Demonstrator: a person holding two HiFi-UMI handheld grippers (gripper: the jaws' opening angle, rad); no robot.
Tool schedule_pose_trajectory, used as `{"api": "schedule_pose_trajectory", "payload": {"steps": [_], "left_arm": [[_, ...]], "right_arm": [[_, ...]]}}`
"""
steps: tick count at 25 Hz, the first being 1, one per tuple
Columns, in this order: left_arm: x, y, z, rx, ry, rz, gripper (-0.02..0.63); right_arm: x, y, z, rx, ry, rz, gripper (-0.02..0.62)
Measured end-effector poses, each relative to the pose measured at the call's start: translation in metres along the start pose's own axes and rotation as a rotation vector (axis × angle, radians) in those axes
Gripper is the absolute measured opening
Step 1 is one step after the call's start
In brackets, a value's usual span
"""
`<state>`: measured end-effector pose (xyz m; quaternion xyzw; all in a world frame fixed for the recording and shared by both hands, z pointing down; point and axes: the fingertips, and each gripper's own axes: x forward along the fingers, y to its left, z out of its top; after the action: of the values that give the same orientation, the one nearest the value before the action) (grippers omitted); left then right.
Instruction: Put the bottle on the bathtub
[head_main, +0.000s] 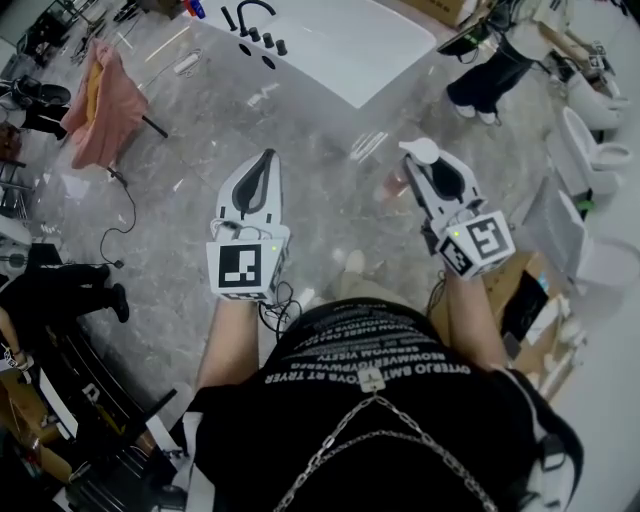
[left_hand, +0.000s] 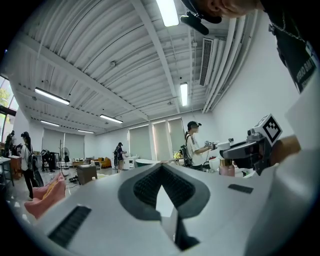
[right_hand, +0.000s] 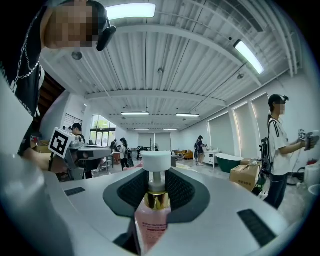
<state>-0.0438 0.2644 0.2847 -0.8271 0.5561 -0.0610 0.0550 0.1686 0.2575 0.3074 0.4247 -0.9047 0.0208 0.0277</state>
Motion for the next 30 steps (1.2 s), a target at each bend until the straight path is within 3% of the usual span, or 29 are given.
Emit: {"api": "schedule_pose_trajectory", "payload": {"steps": [9, 14, 24, 30], "left_arm": [[0.071, -0.004, 0.011, -0.004, -0.016, -0.005, 0.003], [0.109, 0.011, 0.014, -0.031, -0.031, 0.046, 0.003], [0.120, 0.026, 0.021, 0.007, -0.001, 0.103, 0.003], [0.120, 0.034, 0.011, 0.001, 0.033, 0.113, 0.003]], "right_arm": [[0.035, -0.043, -0.003, -0.010, 0.005, 0.058, 0.100], [0.066, -0.077, -0.009, 0.005, 0.013, 0.082, 0.100], [0.086, -0.096, 0.003, -0.003, 0.009, 0.130, 0.100], [0.093, -0.098, -0.011, 0.033, 0.031, 0.129, 0.100]]}}
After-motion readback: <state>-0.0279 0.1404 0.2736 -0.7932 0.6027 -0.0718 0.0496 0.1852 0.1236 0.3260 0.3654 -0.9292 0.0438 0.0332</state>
